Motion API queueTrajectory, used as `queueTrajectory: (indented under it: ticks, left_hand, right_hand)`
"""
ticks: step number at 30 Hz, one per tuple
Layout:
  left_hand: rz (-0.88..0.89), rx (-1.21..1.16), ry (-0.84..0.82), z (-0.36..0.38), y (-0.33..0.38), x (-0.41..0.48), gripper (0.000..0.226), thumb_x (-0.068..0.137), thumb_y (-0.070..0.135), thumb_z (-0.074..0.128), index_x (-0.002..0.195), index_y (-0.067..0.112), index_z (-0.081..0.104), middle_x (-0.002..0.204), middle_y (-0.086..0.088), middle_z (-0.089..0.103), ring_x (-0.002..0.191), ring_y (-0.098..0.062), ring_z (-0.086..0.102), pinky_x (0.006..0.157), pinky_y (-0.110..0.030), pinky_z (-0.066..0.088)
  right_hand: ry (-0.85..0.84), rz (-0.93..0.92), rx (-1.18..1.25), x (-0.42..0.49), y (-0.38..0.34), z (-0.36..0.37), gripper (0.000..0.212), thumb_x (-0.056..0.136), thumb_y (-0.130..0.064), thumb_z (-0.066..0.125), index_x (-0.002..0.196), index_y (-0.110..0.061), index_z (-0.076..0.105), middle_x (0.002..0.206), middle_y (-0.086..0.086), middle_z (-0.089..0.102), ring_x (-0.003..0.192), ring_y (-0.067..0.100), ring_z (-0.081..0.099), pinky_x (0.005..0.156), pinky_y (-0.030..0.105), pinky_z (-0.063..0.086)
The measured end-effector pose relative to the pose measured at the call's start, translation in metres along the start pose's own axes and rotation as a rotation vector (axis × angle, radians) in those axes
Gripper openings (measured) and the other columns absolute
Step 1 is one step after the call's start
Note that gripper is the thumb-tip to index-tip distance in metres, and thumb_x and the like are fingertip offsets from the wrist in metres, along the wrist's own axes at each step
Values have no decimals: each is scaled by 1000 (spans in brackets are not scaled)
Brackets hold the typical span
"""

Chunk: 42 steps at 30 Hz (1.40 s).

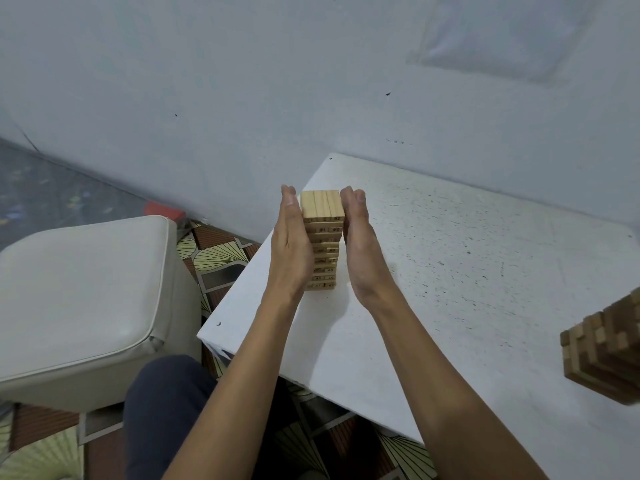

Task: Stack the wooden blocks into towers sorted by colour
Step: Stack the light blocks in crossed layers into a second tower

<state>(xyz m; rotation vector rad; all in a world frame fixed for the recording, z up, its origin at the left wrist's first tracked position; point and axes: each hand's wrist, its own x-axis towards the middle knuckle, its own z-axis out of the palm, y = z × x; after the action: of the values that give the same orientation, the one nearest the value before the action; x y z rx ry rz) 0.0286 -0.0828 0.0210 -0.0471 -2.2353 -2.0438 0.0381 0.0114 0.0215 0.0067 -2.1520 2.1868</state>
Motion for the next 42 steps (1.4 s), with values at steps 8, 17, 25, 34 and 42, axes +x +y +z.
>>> queueTrajectory:
  ticks: [8, 17, 25, 34, 42]
  left_hand:
    - [-30, -54, -18, 0, -18, -5, 56, 104, 48, 11, 155, 28, 23, 156, 19, 25, 135, 15, 21, 104, 3, 18]
    - [-9, -54, -23, 3, -35, 1, 74, 89, 77, 13, 149, 39, 33, 150, 6, 45, 140, -10, 38, 117, -45, 30]
    - [1, -60, -21, 3, -39, 3, 76, 89, 77, 12, 149, 37, 33, 150, 5, 45, 140, -11, 38, 117, -46, 30]
    - [-29, -85, -34, 3, -49, -6, 71, 96, 67, 10, 145, 28, 43, 144, 2, 52, 136, -12, 44, 116, -44, 33]
    - [-82, -64, -33, 4, -48, -11, 62, 104, 48, 6, 140, 26, 52, 133, 7, 60, 127, -2, 51, 116, -35, 34]
  right_hand:
    - [-64, 32, 36, -7, 11, 2, 68, 88, -71, 13, 146, -42, 36, 149, -16, 43, 133, -8, 39, 101, 11, 29]
    - [-65, 28, 98, -4, 21, 9, 74, 92, -73, 17, 144, -29, 47, 135, -6, 60, 126, 7, 55, 111, 41, 41]
    - [-54, 23, 137, -3, 22, 9, 75, 92, -73, 17, 144, -27, 48, 132, -5, 62, 123, 8, 58, 107, 40, 44]
    - [-40, 68, 151, -10, 37, 8, 71, 95, -70, 15, 141, -29, 51, 135, -5, 61, 127, 10, 55, 114, 48, 37]
    - [-25, 95, 179, -14, 36, 14, 64, 92, -67, 15, 124, -36, 60, 124, -6, 68, 118, 7, 61, 111, 42, 42]
